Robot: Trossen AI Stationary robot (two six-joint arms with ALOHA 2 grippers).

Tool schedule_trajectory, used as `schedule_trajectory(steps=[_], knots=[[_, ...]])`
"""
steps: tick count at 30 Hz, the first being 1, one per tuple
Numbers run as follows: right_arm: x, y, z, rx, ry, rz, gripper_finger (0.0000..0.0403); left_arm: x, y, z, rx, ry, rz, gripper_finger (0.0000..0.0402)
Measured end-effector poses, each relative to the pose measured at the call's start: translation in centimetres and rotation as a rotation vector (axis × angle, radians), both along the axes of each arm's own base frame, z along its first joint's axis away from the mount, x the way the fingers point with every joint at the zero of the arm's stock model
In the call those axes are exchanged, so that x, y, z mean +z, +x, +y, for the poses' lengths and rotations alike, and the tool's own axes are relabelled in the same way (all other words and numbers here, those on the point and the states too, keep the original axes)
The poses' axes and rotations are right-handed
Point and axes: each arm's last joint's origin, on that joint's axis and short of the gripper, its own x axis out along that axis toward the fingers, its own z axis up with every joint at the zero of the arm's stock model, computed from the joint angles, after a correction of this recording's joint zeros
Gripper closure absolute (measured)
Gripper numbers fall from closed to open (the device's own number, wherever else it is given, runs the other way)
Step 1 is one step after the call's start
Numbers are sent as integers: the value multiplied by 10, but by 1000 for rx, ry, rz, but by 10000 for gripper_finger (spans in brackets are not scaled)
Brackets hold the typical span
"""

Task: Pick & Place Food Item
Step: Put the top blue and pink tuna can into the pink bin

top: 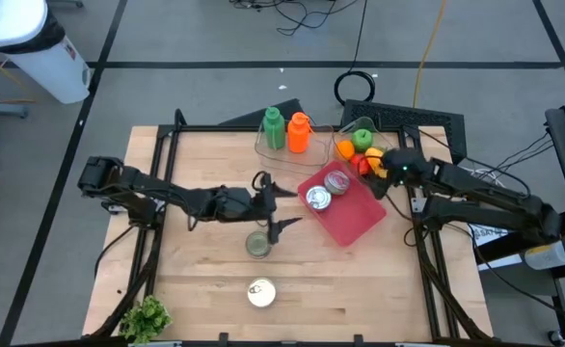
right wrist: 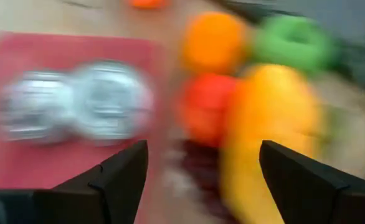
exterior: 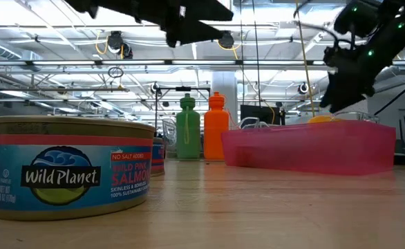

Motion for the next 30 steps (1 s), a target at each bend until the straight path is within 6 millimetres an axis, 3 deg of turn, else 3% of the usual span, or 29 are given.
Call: schedule_trajectory(steps=[5,13,17,23,30], knots=[[15,6,11,295,104,-247,123,1,-25,-28,-61,12,191,84],[39,25,37,604,-10,-472,124,-26,-55,-71,-67,-45,479,100],[45,42,57,758,-38,-558,124,-43,-65,-74,60,-115,610,107],[39,75,85,833,-110,-580,124,-59,-76,-69,177,-151,762,119],[27,99,99,939,-250,-550,124,-56,-68,-67,164,-237,710,116]])
